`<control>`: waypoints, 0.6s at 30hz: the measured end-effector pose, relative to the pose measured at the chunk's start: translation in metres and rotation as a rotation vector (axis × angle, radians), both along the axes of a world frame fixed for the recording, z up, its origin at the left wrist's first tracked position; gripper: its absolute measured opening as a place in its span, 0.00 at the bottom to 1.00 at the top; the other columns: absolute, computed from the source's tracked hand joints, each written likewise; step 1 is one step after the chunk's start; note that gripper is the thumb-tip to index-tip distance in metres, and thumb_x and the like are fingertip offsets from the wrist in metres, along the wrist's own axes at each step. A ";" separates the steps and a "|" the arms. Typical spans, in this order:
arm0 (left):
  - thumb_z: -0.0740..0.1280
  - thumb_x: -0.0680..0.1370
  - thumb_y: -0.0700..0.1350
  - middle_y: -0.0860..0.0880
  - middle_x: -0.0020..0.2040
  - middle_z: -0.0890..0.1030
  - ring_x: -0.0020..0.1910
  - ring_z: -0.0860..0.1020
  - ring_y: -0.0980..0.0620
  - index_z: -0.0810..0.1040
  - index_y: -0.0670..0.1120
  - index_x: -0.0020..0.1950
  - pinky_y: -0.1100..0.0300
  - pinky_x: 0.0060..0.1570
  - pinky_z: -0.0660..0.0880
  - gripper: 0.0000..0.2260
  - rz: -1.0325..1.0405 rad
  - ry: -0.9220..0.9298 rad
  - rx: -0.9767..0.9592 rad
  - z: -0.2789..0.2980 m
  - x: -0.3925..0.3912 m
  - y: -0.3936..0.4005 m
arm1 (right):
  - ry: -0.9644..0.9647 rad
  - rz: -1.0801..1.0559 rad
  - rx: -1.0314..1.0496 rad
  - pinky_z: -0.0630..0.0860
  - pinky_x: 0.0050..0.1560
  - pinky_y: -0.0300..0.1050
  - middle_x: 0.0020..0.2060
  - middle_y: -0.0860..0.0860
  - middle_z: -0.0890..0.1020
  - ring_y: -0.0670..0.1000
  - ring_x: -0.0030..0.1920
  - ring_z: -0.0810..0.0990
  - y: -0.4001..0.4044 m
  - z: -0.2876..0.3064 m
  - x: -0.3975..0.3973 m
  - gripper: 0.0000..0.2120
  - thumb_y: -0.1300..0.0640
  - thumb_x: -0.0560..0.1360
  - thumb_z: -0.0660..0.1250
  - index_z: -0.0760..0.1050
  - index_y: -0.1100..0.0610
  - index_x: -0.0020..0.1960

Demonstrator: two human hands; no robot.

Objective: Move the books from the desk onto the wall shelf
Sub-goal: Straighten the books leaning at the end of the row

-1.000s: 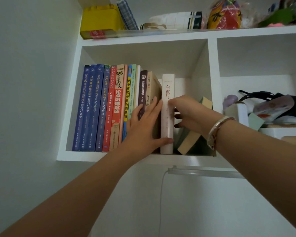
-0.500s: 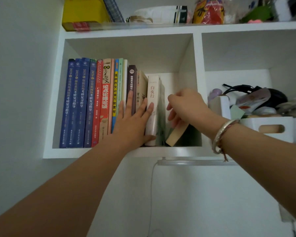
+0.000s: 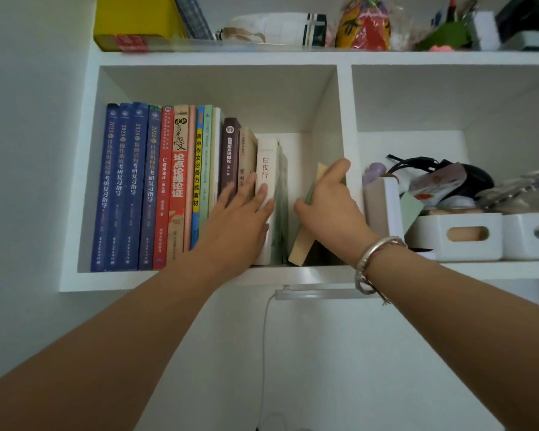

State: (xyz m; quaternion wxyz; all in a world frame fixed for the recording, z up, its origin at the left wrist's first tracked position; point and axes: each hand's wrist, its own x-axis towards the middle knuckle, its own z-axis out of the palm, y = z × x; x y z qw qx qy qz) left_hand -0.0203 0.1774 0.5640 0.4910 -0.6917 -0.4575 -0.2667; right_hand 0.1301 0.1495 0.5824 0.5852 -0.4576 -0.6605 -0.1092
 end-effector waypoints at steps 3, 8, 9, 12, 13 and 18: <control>0.60 0.80 0.41 0.47 0.71 0.70 0.70 0.68 0.48 0.75 0.47 0.65 0.48 0.71 0.64 0.15 -0.361 -0.200 -0.092 -0.004 0.009 -0.006 | 0.056 0.037 0.038 0.81 0.45 0.59 0.46 0.61 0.78 0.63 0.43 0.82 0.007 0.010 -0.006 0.29 0.67 0.73 0.62 0.52 0.63 0.69; 0.58 0.80 0.54 0.41 0.43 0.85 0.42 0.84 0.46 0.81 0.38 0.48 0.52 0.50 0.80 0.21 -0.580 -0.938 -0.633 -0.004 0.025 -0.007 | 0.077 0.070 0.180 0.76 0.42 0.61 0.43 0.59 0.79 0.63 0.42 0.80 -0.004 0.019 -0.009 0.25 0.71 0.71 0.59 0.56 0.61 0.65; 0.56 0.80 0.59 0.40 0.43 0.85 0.41 0.84 0.46 0.81 0.36 0.49 0.54 0.48 0.81 0.27 -0.591 -1.052 -0.783 -0.002 0.027 -0.008 | 0.082 0.053 0.219 0.70 0.37 0.58 0.42 0.58 0.79 0.62 0.41 0.80 -0.008 0.021 -0.007 0.23 0.71 0.71 0.58 0.57 0.59 0.63; 0.51 0.76 0.68 0.39 0.54 0.83 0.52 0.82 0.45 0.78 0.35 0.58 0.53 0.58 0.77 0.38 -0.726 -1.242 -1.035 0.007 0.033 -0.012 | 0.115 0.015 0.352 0.56 0.29 0.43 0.43 0.54 0.78 0.56 0.40 0.79 -0.022 0.028 0.003 0.17 0.69 0.73 0.57 0.56 0.55 0.56; 0.50 0.75 0.70 0.39 0.62 0.78 0.61 0.77 0.44 0.75 0.36 0.63 0.50 0.65 0.72 0.39 -0.820 -1.285 -1.096 0.011 0.035 -0.014 | 0.139 0.052 0.398 0.61 0.30 0.44 0.41 0.52 0.77 0.56 0.40 0.79 -0.025 0.030 0.007 0.17 0.68 0.74 0.57 0.55 0.54 0.54; 0.63 0.71 0.67 0.45 0.74 0.63 0.76 0.53 0.41 0.67 0.44 0.71 0.37 0.72 0.49 0.36 -1.178 -1.371 -1.101 0.028 0.048 -0.021 | 0.338 0.249 0.573 0.75 0.40 0.42 0.36 0.44 0.67 0.40 0.36 0.76 -0.028 0.029 0.029 0.14 0.68 0.75 0.59 0.54 0.57 0.50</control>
